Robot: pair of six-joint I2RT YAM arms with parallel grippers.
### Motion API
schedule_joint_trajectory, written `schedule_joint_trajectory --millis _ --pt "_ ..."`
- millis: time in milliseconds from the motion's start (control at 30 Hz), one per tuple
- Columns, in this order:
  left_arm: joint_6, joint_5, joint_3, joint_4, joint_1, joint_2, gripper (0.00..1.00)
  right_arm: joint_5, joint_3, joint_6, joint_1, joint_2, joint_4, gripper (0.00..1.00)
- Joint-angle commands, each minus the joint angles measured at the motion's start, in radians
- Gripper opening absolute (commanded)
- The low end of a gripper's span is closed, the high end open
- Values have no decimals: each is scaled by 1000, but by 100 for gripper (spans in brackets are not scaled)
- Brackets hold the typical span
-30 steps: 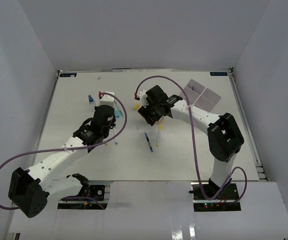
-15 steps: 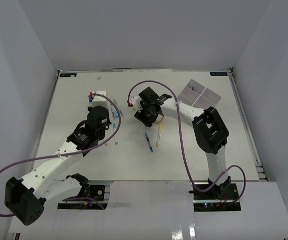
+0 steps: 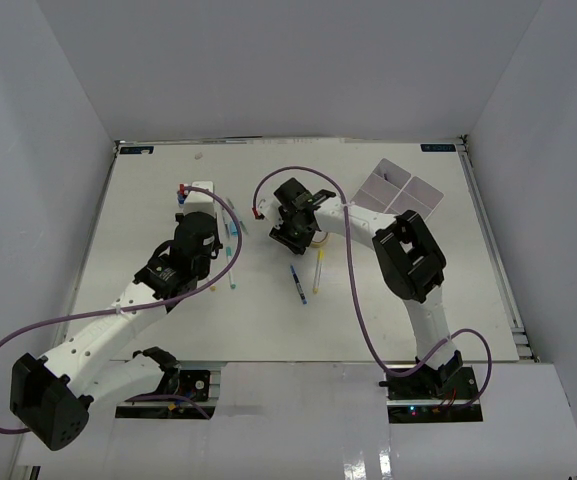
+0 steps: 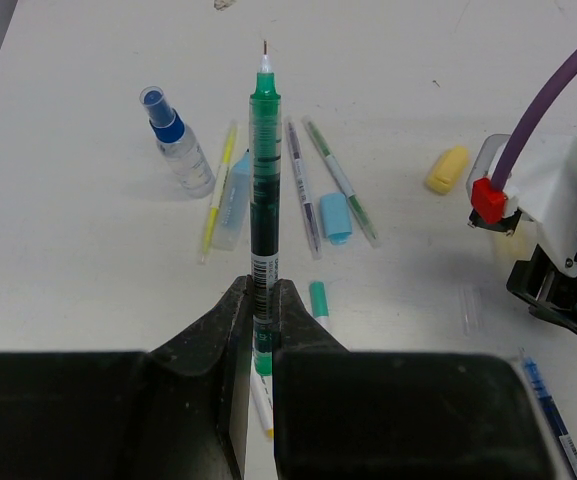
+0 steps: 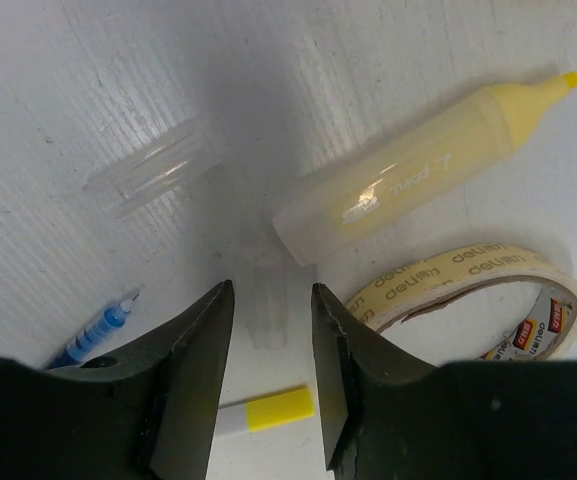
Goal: Sort the stationery into containers
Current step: Pick up the pen cap from the center of the board.
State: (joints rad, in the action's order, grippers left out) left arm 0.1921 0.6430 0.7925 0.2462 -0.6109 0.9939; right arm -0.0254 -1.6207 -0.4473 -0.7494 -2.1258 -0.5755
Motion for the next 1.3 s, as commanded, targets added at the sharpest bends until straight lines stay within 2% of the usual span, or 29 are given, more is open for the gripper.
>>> schedule_joint_trajectory --millis 0,300,433,600,733,933,1033,1100,1267 --pt "6 -11 5 -8 7 -5 14 13 -41 -18 -5 -20 -1 43" --pt "6 -31 5 -8 10 -5 14 -4 -42 -5 -4 -28 -1 41" --pt "6 -45 5 -10 11 -5 14 -4 -53 -2 -5 -29 -3 35" --pt "4 -77 5 -15 13 -9 14 -5 -51 2 -5 -8 -9 18" --pt "-14 -141 -4 -39 14 -27 14 -1 -44 16 -5 64 -20 16" --pt "-48 -336 -25 -93 14 -83 14 -4 -21 77 -5 243 -18 15" --pt "-66 -485 -38 -133 14 -113 15 5 -15 139 -5 353 0 13" --pt "-83 -621 -38 -160 14 -120 15 12 -5 192 -5 411 37 12" --pt "-91 -830 14 -188 14 -83 15 68 45 326 -5 604 179 12"
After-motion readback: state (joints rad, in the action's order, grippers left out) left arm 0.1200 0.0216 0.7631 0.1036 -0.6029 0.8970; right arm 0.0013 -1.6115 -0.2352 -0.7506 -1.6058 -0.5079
